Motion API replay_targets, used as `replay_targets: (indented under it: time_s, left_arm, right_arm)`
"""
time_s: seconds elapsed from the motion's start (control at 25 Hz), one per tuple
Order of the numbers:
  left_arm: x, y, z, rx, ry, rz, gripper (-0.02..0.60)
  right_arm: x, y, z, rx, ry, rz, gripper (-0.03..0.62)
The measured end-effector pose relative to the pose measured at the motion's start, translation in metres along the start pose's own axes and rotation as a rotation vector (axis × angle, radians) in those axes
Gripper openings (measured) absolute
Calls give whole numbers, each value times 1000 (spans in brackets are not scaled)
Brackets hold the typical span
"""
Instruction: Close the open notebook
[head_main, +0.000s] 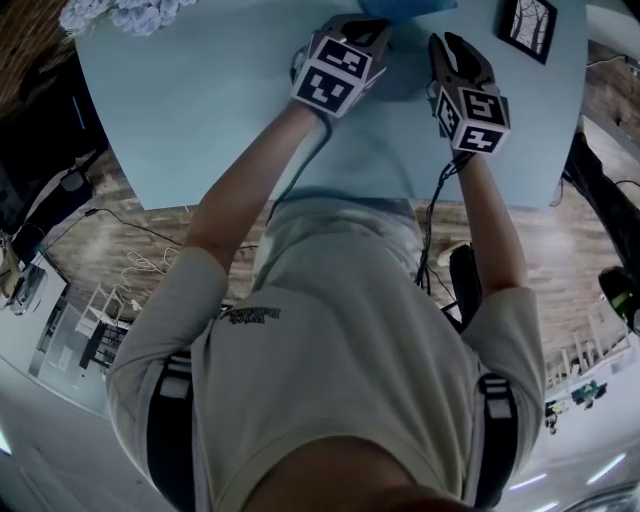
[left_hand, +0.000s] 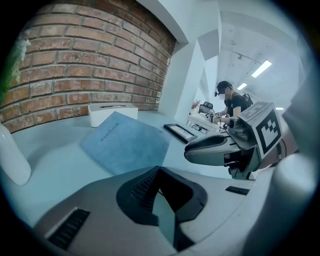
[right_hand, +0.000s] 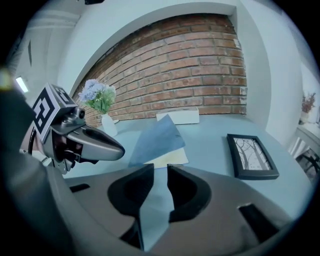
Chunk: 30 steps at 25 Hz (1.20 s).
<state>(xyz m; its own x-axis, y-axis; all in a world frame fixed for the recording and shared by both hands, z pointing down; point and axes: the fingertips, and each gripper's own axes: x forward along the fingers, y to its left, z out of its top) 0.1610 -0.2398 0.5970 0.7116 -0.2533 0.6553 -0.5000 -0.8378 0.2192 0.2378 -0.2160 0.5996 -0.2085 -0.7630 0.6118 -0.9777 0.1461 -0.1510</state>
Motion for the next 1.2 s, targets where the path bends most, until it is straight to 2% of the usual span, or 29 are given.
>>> replay_targets:
  time_s: [0.16,0.28,0.36,0.44,0.88,1.2]
  left_arm:
    - [-20,-7,10,16,-23,5,14]
    - [-33,-10,20,11,-45,9,12]
    - [-41,-12,28,19,-63,17,12]
    - [-51,-13,35,33,-82,24,12]
    - [-114,-33,70,62,-190,65,12]
    - [-151,-46,75,69,-236,103,12]
  right_arm:
    - [-16,5,16,-14,-40,2,87]
    - [-26,5,33,-30,-69,2,38]
    - [-33,6,44,-47,-87,3,37]
    - [-41,10,55,-61,-109,2,6]
    - [-101,40,109,-114,-210,26,5]
    - [-142,73,136,-225,-257,95,3]
